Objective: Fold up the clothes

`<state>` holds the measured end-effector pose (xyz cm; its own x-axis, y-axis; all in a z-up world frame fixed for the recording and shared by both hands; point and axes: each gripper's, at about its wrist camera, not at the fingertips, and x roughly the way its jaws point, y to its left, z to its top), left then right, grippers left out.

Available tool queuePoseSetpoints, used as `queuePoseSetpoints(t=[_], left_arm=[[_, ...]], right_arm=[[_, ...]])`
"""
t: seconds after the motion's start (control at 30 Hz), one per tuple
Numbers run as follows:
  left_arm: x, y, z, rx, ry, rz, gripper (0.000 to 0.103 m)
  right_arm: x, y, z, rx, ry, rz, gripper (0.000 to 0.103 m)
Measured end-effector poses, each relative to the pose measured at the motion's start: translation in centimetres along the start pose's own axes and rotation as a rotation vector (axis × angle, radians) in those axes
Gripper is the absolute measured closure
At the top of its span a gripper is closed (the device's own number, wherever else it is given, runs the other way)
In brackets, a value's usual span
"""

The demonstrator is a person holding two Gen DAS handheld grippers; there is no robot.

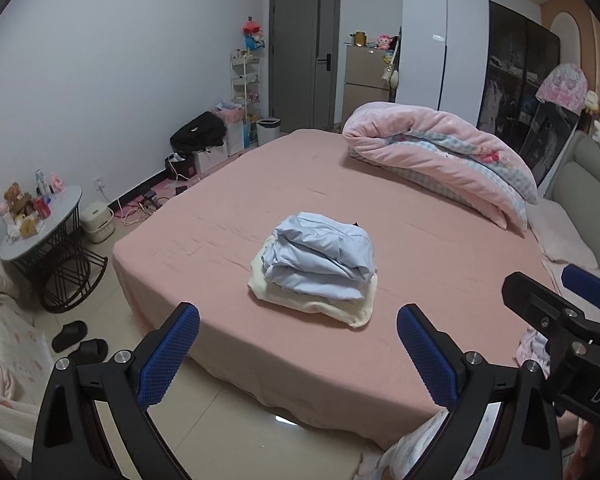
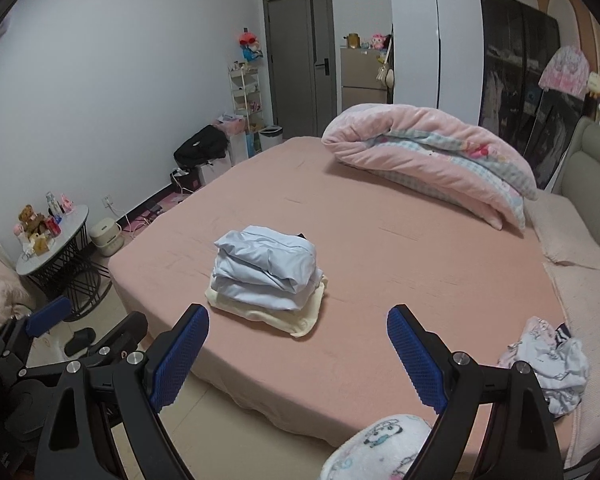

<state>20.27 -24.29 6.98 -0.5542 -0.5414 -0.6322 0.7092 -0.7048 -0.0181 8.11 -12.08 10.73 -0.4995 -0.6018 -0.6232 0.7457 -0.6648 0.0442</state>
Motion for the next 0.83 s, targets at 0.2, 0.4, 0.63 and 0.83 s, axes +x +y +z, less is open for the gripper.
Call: queuePoseSetpoints(t=[0.2,0.4,0.63,0.83], left_arm=[[-1.1,-0.5,-1.7,0.007,0.039,0.029,0.002],[-1.9,-0.4,-3.9,-0.003,0.041,0.013,0.002],[-2.0,-0.4,-5.8,0.011,0.049,-0.003,0.002],[-2.6,-0.5,-7.0,0.018,0.043,-0.038,0.002]], right_arm=[[-1.3,0.7,-2.0,-0.014,-0.009,0.018,0.012],[-2.4,1.2,-4.2,-0.014,-0.015,0.044,0.012],[-2.6,1.4,-6.5,0.012,0.005,0.042,0.012],[-2.9,1.9,-7.4,0.005,0.010,0.030,0.012]])
